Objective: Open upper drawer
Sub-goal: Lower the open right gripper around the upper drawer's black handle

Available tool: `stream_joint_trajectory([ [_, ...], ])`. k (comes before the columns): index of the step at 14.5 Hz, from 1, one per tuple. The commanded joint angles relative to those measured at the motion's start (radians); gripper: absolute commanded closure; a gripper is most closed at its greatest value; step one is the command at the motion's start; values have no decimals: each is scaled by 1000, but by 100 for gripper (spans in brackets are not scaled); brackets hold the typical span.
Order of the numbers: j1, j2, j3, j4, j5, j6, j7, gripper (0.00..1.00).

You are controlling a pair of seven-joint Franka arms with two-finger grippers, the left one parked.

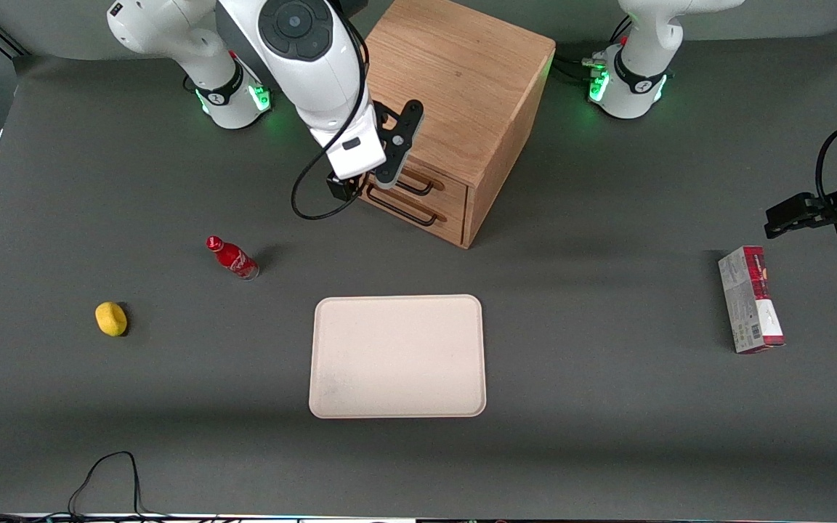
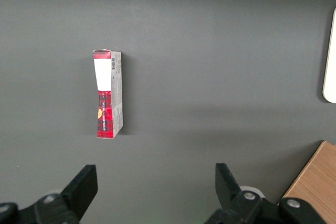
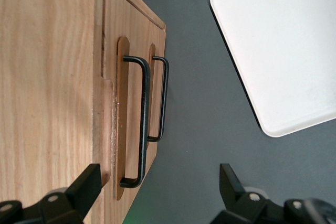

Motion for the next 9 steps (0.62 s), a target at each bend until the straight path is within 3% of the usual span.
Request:
stream_joint_trajectory([
  [1,13,-22,-2,-42,22,24,50,0],
  [9,43,-31,-5,-211,11,228,50,0],
])
